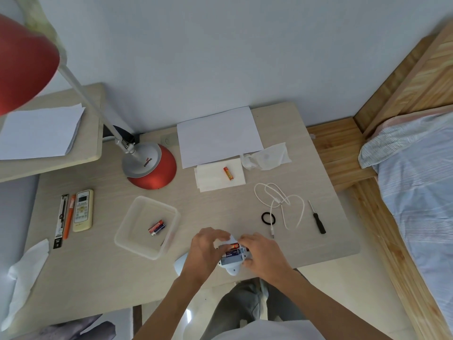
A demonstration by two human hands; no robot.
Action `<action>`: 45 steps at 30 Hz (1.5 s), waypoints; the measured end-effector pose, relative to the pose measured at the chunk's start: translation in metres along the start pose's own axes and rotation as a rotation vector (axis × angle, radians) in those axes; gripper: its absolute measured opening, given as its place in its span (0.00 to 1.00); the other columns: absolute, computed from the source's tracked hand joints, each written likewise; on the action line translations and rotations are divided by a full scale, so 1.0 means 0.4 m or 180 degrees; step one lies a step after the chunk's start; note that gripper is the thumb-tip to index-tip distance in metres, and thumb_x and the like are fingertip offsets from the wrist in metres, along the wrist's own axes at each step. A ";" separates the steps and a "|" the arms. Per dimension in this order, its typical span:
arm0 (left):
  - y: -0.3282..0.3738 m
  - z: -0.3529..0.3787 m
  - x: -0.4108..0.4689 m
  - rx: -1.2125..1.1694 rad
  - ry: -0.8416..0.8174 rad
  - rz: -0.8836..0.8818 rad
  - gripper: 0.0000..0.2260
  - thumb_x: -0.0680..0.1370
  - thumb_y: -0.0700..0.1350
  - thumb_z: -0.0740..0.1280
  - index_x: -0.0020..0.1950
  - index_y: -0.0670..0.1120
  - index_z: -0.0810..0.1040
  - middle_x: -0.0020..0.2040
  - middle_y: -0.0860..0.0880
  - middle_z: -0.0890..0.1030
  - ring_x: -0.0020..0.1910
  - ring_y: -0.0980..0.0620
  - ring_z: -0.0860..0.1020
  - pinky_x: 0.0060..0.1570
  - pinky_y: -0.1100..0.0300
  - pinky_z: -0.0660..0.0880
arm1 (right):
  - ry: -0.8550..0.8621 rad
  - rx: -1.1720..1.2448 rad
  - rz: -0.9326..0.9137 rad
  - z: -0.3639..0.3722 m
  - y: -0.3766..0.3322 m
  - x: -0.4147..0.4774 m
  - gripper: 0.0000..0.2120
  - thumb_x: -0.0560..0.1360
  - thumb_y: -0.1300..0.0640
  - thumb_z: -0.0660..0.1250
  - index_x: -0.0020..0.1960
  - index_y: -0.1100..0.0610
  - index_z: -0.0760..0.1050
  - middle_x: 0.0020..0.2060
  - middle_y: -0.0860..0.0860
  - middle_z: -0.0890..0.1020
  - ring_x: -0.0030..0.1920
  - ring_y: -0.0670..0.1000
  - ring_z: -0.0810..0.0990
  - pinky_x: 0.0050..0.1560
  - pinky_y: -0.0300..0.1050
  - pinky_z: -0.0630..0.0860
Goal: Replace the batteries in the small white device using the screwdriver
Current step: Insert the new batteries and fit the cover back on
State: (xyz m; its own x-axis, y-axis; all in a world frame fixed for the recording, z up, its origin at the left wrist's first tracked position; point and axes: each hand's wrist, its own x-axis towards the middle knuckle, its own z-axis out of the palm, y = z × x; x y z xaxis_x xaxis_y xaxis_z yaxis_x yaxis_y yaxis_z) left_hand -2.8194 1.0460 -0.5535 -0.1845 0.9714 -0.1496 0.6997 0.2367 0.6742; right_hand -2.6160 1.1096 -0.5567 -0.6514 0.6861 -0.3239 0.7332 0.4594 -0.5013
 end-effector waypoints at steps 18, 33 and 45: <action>0.032 0.031 0.525 0.0346 0.0177 -0.0823 0.17 0.77 0.54 0.77 0.56 0.43 0.81 0.52 0.44 0.79 0.52 0.43 0.80 0.51 0.50 0.75 | 0.0071 0.0100 -0.0029 0.022 -0.006 -0.003 0.21 0.77 0.54 0.75 0.69 0.50 0.77 0.60 0.45 0.82 0.58 0.47 0.78 0.56 0.42 0.78; 0.045 -0.062 0.371 0.0957 -0.0131 -0.0147 0.17 0.73 0.34 0.69 0.60 0.46 0.80 0.46 0.45 0.81 0.43 0.43 0.79 0.41 0.51 0.75 | -0.0004 0.0095 -0.0087 0.016 0.011 0.004 0.22 0.77 0.51 0.75 0.69 0.50 0.76 0.61 0.45 0.83 0.59 0.47 0.78 0.59 0.43 0.79; 0.063 -0.047 -0.049 -0.0001 -0.0168 0.0402 0.09 0.77 0.44 0.75 0.57 0.50 0.84 0.50 0.53 0.86 0.45 0.55 0.84 0.48 0.61 0.82 | -0.0041 -0.0090 -0.0114 0.012 0.004 0.012 0.21 0.76 0.51 0.74 0.68 0.50 0.77 0.60 0.46 0.83 0.58 0.49 0.78 0.54 0.44 0.80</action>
State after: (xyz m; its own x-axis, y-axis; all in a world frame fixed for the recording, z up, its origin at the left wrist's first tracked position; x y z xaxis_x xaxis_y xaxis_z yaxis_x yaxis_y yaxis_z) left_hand -2.8112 1.0324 -0.5201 -0.0583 0.9932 -0.1012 0.7148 0.1123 0.6902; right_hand -2.6189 1.1109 -0.5629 -0.6797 0.6617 -0.3165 0.7145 0.4995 -0.4900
